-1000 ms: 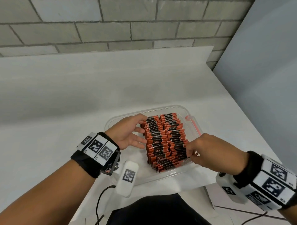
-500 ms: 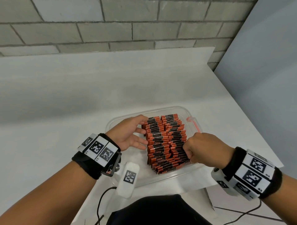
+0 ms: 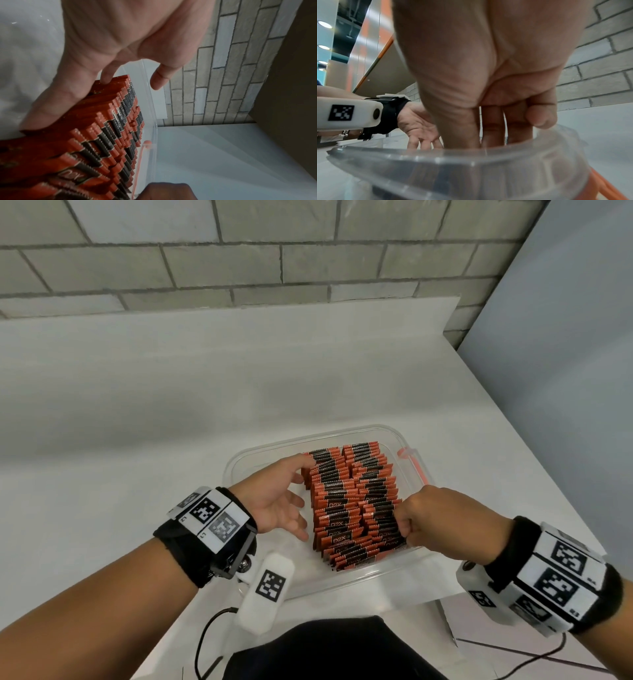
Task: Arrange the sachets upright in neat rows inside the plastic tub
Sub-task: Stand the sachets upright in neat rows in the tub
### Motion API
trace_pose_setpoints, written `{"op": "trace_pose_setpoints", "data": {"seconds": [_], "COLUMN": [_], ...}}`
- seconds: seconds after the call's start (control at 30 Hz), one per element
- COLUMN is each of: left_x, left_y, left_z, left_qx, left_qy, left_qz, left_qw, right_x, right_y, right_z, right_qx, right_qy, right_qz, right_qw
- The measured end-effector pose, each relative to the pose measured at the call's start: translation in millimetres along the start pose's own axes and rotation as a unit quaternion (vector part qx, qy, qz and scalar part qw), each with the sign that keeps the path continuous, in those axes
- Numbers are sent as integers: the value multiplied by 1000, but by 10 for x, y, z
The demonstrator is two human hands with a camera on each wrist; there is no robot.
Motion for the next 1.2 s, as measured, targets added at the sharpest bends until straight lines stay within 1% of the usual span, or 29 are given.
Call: {"op": "trace_pose_setpoints", "data": {"seconds": [0.07, 0.1, 0.13, 0.17, 0.2, 0.27, 0.33, 0.37, 0.4, 0.47, 0.57, 0.63, 0.7, 0.8, 0.9, 1.0, 1.1, 1.2], "left_x": [28, 41, 57, 81, 107, 164, 215, 232, 242, 270, 303, 308, 295, 296, 291, 291, 296, 318], "left_y": [-4, -6, -8, -10, -7, 13, 45, 60, 80, 102, 115, 125, 138, 189, 223, 216, 215, 210], "left_z": [-4, 2, 14, 22, 22, -11, -64, -88, -115, -165, -250, -282, -299, -365, -422, -462, -482, -423], "left_qx": [0, -2, -4, -6, -5, -4, -7, -8, -7, 12, 43, 39, 30, 32, 25, 36, 36, 33], "left_qy": [15, 22, 29, 35, 40, 44, 46, 48, 53, 62, 51, 38, 34, 28, 29, 44, 55, 35], "left_qz": [15, 23, 32, 42, 53, 69, 77, 79, 79, 80, 76, 59, 40, 40, 49, 47, 51, 61], "left_qw": [1000, 999, 999, 998, 998, 997, 996, 996, 995, 995, 995, 997, 998, 998, 998, 997, 997, 997], "right_x": [-4, -13, -32, -44, -51, -33, -10, -5, -8, 3, 17, 20, 18, -21, 16, -6, 18, 6], "right_y": [14, 26, 37, 56, 66, 70, 56, 54, 54, 50, 39, 34, 22, -27, -45, -64, -58, -74], "right_z": [41, 80, 117, 144, 149, 108, 26, -13, -50, -99, -110, -101, -73, -96, -88, -86, -79, -77], "right_qx": [-14, -37, -68, -96, -114, -108, -90, -82, -74, -57, -33, -23, -24, -23, -10, -9, 7, 12], "right_qy": [-39, -81, -139, -209, -285, -432, -538, -569, -590, -619, -668, -685, -685, -673, -679, -663, -663, -646], "right_qz": [4, -2, -18, -43, -75, -131, -166, -179, -185, -186, -172, -168, -173, -182, -176, -188, -197, -204], "right_qw": [999, 996, 988, 972, 949, 886, 822, 798, 782, 761, 723, 709, 708, 716, 713, 725, 722, 735]}}
Point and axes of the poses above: each hand's wrist, its own y-axis away from the middle knuckle, its own z-axis out of the back of the hand, x = y × z, the point moved 4 cm from there along -y, towards the middle knuckle, and after that the axes turned 2 degrees about x, right-handed, at the moved point
